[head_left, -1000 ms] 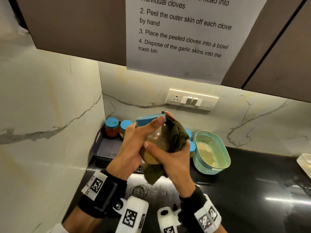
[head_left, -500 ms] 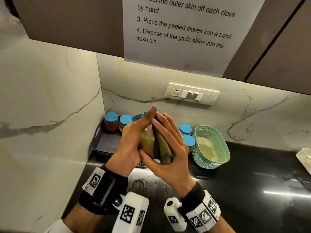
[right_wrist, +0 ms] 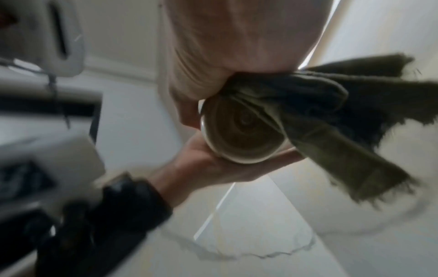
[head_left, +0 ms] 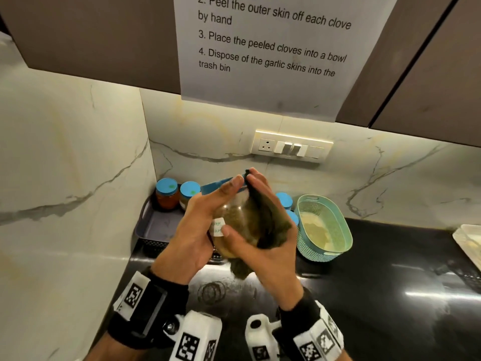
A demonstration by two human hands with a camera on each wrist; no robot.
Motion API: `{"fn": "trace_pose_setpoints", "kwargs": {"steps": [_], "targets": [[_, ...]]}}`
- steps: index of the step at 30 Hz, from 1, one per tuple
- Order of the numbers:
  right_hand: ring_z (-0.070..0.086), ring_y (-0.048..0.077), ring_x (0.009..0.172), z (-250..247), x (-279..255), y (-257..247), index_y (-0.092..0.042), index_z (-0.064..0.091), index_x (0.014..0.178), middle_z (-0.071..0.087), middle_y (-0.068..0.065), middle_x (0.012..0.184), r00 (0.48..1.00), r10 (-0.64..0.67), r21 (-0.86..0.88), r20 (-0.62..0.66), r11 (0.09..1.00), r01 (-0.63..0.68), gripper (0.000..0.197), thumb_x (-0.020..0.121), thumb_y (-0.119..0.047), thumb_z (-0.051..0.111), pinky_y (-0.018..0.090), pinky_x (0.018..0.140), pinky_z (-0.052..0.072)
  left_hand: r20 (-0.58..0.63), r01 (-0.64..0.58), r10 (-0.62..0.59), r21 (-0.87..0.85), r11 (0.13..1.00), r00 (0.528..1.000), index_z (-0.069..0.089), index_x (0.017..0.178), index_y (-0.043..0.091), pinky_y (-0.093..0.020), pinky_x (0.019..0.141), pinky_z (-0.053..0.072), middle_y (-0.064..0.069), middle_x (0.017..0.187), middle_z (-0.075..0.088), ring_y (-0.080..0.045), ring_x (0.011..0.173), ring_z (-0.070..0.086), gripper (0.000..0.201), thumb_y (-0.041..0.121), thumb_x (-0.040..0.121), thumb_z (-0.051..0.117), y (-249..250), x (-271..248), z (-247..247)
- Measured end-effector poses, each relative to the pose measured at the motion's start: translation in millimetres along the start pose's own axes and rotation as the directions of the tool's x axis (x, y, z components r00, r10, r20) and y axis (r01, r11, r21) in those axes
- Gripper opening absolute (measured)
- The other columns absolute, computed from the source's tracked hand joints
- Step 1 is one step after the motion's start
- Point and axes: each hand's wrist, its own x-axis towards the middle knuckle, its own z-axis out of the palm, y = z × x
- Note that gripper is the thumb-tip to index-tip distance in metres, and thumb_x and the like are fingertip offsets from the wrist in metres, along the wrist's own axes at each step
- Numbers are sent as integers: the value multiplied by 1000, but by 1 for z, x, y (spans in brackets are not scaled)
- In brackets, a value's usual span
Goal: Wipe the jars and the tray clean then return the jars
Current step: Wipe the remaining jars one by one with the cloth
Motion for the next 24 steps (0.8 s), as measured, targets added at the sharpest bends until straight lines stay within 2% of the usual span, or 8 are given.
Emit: {"fn": "trace_pose_setpoints", "kwargs": {"steps": [3, 4, 9, 13, 15, 18, 21, 24], "targets": [[48, 32, 147, 1, 3, 0, 1, 56, 138, 58, 12, 149, 955, -282, -251, 91, 922, 296, 73, 73, 5, 88, 50, 119, 42, 40, -36, 38, -42, 998, 998, 84, 94, 20, -38, 81, 62, -8, 103, 79, -24, 98, 76, 64, 54, 43, 101, -4, -2, -3], [48, 33, 147, 0, 7, 0, 1, 56, 139, 58, 13, 148, 955, -273, -238, 115, 926, 294, 73, 74, 4, 89, 50, 119, 42, 33, -54, 55, -39, 998, 998, 84, 95, 20, -37, 80, 63, -8, 104, 79, -24, 99, 76, 65, 55, 42, 100, -5, -2, -4], [70, 17, 123, 4, 10, -8, -6, 58, 142, 75, -4, 127, 993, 120, -22, 4, 993, -120, 75, 74, 8, 88, 33, 100, 58, -18, -103, 104, 52, 993, 994, 80, 98, 11, -35, 72, 63, -14, 100, 78, -29, 93, 76, 77, 53, 37, 102, -2, 4, -1], [47, 33, 148, 3, 6, 4, 2, 55, 143, 55, 15, 153, 981, -192, -247, 34, 949, 195, 79, 72, 7, 90, 56, 118, 42, -41, -87, 88, 18, 996, 995, 77, 105, 13, -42, 84, 60, -12, 106, 77, -28, 99, 75, 91, 61, 31, 101, -3, 4, -6], [47, 34, 148, 0, 9, 14, 0, 53, 144, 54, 16, 154, 988, -137, -163, 76, 975, 148, 80, 74, 9, 89, 61, 118, 41, -89, -99, 104, 51, 994, 991, 74, 115, 8, -46, 89, 60, -16, 113, 76, -32, 106, 74, 100, 63, 36, 99, -5, 6, -4], [55, 25, 142, 9, 8, 5, -2, 51, 148, 60, 10, 149, 999, 23, -66, 30, 998, -21, 84, 74, 15, 86, 55, 116, 45, -146, -128, 136, 59, 990, 980, 76, 115, 6, -56, 98, 57, -22, 117, 74, -37, 111, 72, 92, 62, 45, 97, -7, 7, -2], [49, 30, 147, 8, 0, 12, 3, 56, 142, 57, 15, 152, 990, -130, -290, 54, 947, 140, 81, 70, 4, 93, 54, 120, 41, -113, -73, 65, -73, 995, 992, 76, 112, 9, -44, 84, 61, -18, 112, 74, -32, 101, 74, 70, 52, 60, 94, -6, 4, -6], [48, 29, 147, -1, 5, 17, 4, 59, 139, 58, 15, 150, 982, -146, -302, 120, 937, 176, 78, 69, 3, 94, 52, 120, 42, -113, -39, 28, -94, 995, 993, 71, 121, 7, -46, 89, 60, -18, 118, 73, -32, 106, 73, 70, 51, 69, 88, -11, 0, -9]]}}
